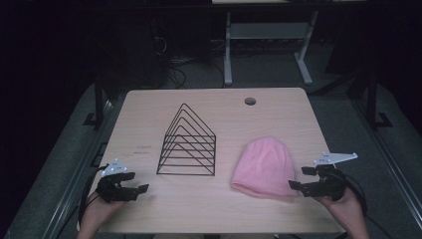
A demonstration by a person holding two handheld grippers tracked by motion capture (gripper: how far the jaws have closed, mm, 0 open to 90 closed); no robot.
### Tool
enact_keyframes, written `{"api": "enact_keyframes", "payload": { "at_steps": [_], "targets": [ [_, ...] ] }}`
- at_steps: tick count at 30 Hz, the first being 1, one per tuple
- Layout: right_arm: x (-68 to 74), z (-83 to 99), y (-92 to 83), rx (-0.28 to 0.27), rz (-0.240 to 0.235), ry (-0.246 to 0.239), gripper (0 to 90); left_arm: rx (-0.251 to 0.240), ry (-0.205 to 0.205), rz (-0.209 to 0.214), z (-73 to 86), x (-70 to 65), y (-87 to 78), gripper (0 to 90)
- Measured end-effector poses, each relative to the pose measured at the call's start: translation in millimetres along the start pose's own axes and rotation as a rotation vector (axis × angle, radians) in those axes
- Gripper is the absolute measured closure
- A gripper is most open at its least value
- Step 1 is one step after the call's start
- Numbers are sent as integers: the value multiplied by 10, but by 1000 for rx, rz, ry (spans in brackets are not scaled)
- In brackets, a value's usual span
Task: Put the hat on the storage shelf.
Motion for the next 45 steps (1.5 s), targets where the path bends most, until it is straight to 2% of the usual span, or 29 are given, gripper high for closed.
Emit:
{"api": "enact_keyframes", "payload": {
  "at_steps": [5, 8, 14, 20, 31, 36, 42, 45],
  "targets": [
    [-47, -92, -2, -3, -5, -6, 218, 0, 3, 5, 2, -6, 12, 232],
    [-51, -115, 4, 9, -7, 1, 218, -2, 7, 6, -1, -9, 11, 229],
    [-77, -176, 13, 38, -3, -16, 216, 7, 15, 3, 2, -21, 17, 226],
    [-107, -212, 50, 64, -2, -11, 214, -4, 3, -4, -5, -11, 12, 226],
    [-150, -369, 132, 104, -15, -16, 213, -1, 2, -8, -14, -15, -2, 226],
    [-182, -450, 148, 119, -17, -23, 212, 0, 14, -7, -16, -12, 5, 226],
    [-221, -567, 161, 110, -36, -4, 210, 2, 1, -1, -14, -7, -2, 226],
    [-258, -626, 217, 130, -28, -9, 206, -1, -7, 4, -17, -11, 2, 226]
  ]
}}
Point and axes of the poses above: each handheld gripper's, and its own axes: y roughly forward along the jaws, z roughly out of its underside, x roughly to its left, the point moved 7 cm from there along y, roughly forward along the jaws, and after that the axes turned 8 degrees about -z, right-handed, at the moved point
